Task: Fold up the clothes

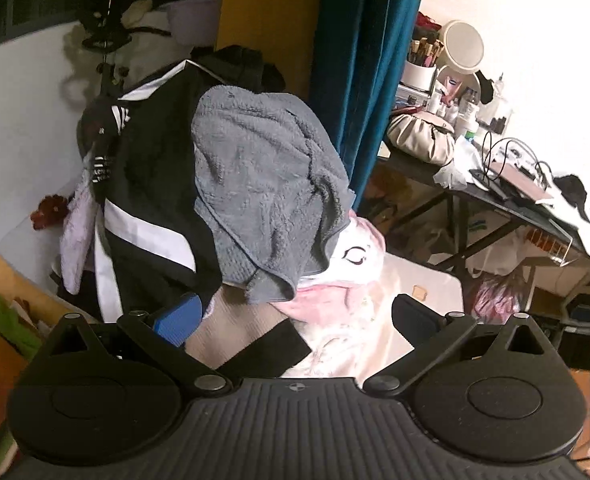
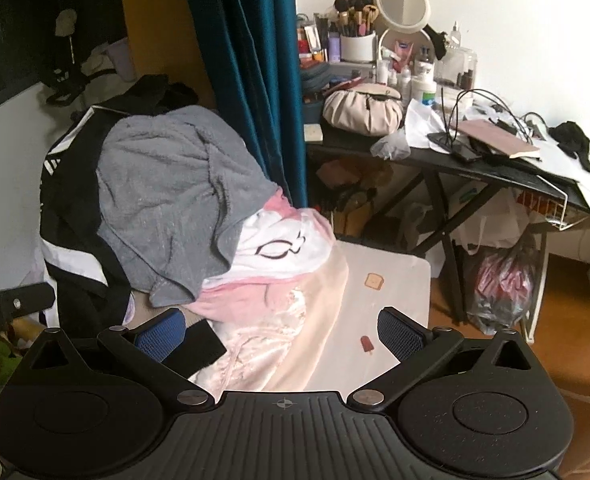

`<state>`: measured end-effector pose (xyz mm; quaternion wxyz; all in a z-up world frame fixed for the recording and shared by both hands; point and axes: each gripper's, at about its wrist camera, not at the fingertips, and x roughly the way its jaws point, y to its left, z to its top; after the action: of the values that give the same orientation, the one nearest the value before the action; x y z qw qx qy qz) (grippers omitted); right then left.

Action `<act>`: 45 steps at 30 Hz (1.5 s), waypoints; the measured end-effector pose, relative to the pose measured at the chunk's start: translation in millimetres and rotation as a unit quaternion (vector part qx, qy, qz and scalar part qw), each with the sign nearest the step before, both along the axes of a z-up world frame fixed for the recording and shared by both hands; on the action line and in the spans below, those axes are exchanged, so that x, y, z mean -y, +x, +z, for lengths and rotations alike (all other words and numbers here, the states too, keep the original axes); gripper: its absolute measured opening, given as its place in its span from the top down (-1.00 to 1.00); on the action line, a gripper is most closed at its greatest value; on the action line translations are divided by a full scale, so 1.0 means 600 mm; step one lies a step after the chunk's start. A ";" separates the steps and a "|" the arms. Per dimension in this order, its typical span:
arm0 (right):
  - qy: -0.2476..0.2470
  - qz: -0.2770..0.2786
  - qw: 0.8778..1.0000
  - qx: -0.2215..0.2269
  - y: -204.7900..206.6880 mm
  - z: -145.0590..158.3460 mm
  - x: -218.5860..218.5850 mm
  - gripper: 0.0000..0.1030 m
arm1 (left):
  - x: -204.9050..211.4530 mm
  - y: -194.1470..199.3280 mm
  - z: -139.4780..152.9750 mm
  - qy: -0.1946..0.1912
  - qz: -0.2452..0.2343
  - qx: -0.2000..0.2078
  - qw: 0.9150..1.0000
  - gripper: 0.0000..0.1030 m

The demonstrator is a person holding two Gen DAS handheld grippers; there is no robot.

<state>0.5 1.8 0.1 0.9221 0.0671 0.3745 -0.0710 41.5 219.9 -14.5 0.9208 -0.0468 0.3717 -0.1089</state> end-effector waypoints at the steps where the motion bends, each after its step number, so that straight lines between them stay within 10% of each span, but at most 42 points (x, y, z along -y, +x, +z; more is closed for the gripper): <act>1: -0.002 0.004 1.000 -0.001 0.001 0.000 -0.005 -0.99 | 0.000 -0.001 0.001 0.000 0.000 0.001 1.000 -1.00; 45: -0.012 0.031 0.999 -0.014 0.016 -0.005 -0.017 -0.99 | 0.002 0.042 -0.035 -0.025 0.001 -0.056 0.998 -1.00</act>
<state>10.1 12.3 -2.8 0.9194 0.0429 0.3880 -0.0475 66.9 218.9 -35.5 0.8971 -0.0763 0.4199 -0.1143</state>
